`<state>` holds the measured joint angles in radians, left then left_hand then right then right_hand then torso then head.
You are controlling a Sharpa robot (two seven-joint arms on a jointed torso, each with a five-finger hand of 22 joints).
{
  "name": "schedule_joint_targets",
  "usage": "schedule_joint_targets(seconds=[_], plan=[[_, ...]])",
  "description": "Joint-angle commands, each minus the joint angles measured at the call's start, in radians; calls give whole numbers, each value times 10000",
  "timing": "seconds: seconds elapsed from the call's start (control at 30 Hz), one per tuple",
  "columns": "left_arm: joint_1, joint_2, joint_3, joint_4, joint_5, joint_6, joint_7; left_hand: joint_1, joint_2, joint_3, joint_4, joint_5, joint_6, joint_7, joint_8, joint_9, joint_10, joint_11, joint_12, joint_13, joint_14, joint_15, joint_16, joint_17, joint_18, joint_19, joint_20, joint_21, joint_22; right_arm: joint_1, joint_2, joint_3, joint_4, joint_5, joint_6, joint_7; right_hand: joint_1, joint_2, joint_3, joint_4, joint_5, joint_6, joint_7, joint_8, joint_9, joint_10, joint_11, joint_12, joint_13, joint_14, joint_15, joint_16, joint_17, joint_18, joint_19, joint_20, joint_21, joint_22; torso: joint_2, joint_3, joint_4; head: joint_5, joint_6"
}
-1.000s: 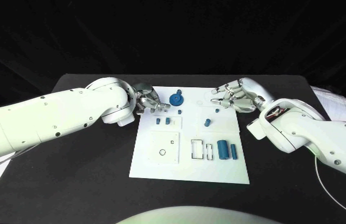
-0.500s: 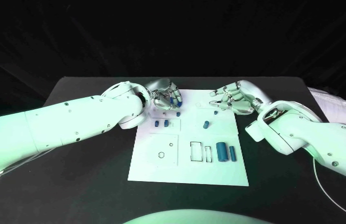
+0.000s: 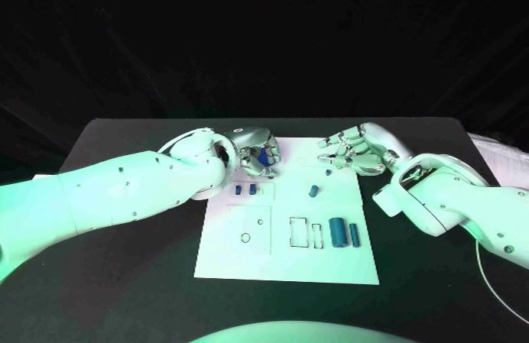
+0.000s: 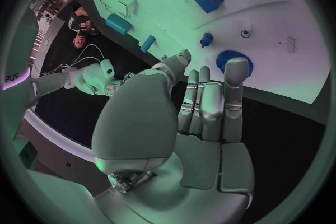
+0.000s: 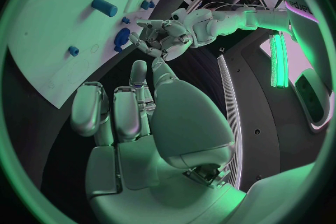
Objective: Assemble the parts on the task board
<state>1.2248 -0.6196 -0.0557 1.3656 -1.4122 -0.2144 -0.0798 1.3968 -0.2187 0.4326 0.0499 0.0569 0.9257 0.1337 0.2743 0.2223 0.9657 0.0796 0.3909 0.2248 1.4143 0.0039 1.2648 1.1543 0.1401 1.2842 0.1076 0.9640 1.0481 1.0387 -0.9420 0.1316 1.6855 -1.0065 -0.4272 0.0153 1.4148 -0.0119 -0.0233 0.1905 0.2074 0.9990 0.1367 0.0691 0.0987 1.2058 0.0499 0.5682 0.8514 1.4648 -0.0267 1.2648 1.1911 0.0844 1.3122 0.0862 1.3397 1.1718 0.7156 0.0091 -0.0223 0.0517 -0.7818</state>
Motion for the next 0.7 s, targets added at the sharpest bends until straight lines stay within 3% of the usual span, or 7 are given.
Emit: schedule_joint_targets(seconds=[0.03, 0.23, 0.37, 0.7], plan=[[-33, 114, 3, -92, -715, 848, -312, -128, 18, -143, 26, -55, 106, -3, -105, -97, 60, 34, -128, -137, 166, 3, 308, 256, -146, 265, -1, 455, 398, -8, 18, 1, -10, -41, 112, 47, 31, 49, -47, -2, 54, -22, 39, -25, 9, -79, 5, -67, -13, 262, 33, -25, -2, 63, -45, 7, -62, 0, 3, -6, -10, 26, -21], [-52, 258, 4, -270, -765, 1229, -598, -102, 77, -362, 62, -54, 185, 7, -290, -250, 33, 60, -349, -356, 354, 17, 668, 551, -272, 603, 6, 1089, 967, -8, 15, 1, -16, -41, 110, 49, 31, 56, -48, 4, 63, -26, 40, -26, 9, -83, 6, -72, -20, 261, 33, -31, -6, 65, -50, 7, -69, -10, -9, 8, 18, 7, -43], [-71, 395, 4, -438, -776, 1289, -712, -26, 184, -389, 64, -55, 326, 1, -341, -310, 158, 66, -418, -457, 482, 20, 862, 719, -344, 813, 10, 1471, 1301, -8, 21, 2, -7, -41, 109, 54, 31, 56, -48, 4, 63, -26, 40, -26, 9, -83, 6, -72, -20, 261, 33, -31, -6, 65, -50, 7, -69, -10, -3, 3, 3, 1, -44], [-137, 584, 4, -653, -825, 1352, -809, 284, 504, -1, -46, -50, 719, -48, -430, -423, 652, -13, -607, -698, 614, -51, 1053, 825, -417, 1034, -40, 1891, 1690, -8, 24, 2, -3, -41, 116, 51, 31, 56, -48, 4, 63, -26, 40, -26, 9, -83, 6, -72, -20, 261, 33, -31, -6, 65, -50, 7, -69, -10, -8, 6, 9, -19, -53]])
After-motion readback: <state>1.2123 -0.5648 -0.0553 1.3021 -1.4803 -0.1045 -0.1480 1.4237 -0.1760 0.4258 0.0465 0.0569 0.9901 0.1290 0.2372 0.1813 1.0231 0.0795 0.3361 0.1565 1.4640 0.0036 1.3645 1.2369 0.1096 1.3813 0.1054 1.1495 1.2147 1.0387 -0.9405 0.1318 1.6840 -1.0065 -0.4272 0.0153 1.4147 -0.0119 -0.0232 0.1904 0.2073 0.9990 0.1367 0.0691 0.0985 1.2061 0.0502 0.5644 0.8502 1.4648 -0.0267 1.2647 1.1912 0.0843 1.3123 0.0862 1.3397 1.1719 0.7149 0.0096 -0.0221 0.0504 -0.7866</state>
